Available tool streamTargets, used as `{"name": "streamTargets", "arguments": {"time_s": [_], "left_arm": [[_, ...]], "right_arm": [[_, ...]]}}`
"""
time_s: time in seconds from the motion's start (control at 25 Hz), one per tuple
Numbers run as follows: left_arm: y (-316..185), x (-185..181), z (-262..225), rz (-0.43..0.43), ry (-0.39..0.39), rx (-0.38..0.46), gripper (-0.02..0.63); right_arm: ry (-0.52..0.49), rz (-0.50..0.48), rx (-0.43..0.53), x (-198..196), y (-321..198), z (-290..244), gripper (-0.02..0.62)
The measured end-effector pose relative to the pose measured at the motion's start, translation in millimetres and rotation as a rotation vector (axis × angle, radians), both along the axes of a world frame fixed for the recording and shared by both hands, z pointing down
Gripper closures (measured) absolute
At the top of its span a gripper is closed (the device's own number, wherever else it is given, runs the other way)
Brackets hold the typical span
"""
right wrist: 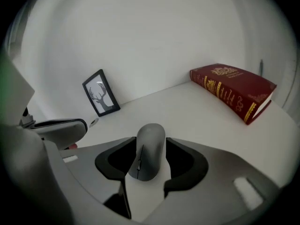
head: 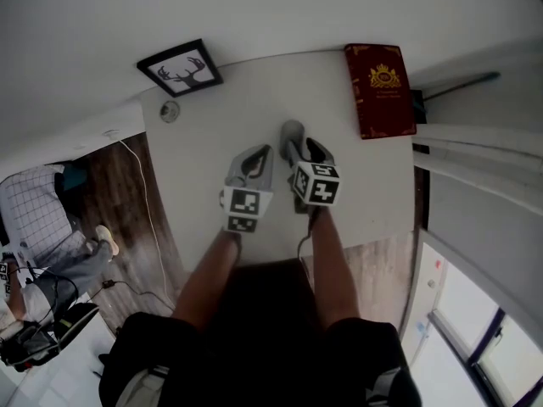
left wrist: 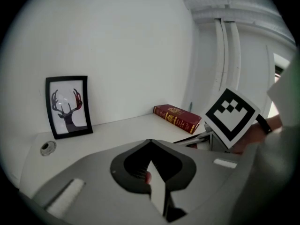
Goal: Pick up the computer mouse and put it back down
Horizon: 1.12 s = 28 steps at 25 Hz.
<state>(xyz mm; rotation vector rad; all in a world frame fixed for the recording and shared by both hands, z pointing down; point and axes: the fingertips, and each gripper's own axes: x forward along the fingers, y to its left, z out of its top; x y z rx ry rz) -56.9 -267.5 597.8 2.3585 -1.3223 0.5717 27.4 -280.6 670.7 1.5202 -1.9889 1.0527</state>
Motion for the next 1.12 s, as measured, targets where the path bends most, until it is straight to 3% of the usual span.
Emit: {"name": "streamTargets", "arguments": {"time_s": [0.36, 0.44, 0.72, 0.96, 1.12], "left_arm": [[-7.7, -13.4, 17.8, -0.012, -0.002, -0.038, 0.606], [-7.6, -14.1, 21.0, -0.011, -0.001, -0.046, 0.606], [-13.1, -32.6, 32.7, -0.044, 0.007, -0.080, 0.606], [-12.2, -42.5, 35.6, -0.060, 0.013, -0.090, 0.606], [-15.6, -50.3, 36.2, -0.063, 0.001, -0.079, 0.606]], "right_arm": [[-0.069, 0.010, -0.137, -11.9, -6.7, 19.7, 0.360], [-0.065, 0.011, -0.154, -14.7, -9.2, 22.3, 0.319], [0.086, -0.054, -0.122, -25.3, -9.9, 23.0, 0.319], [0.262, -0.259, -0.073, -45.2, -13.1, 12.3, 0.344], [0.372, -0.369, 0.011, -52.1, -11.8, 5.2, 0.376]]}}
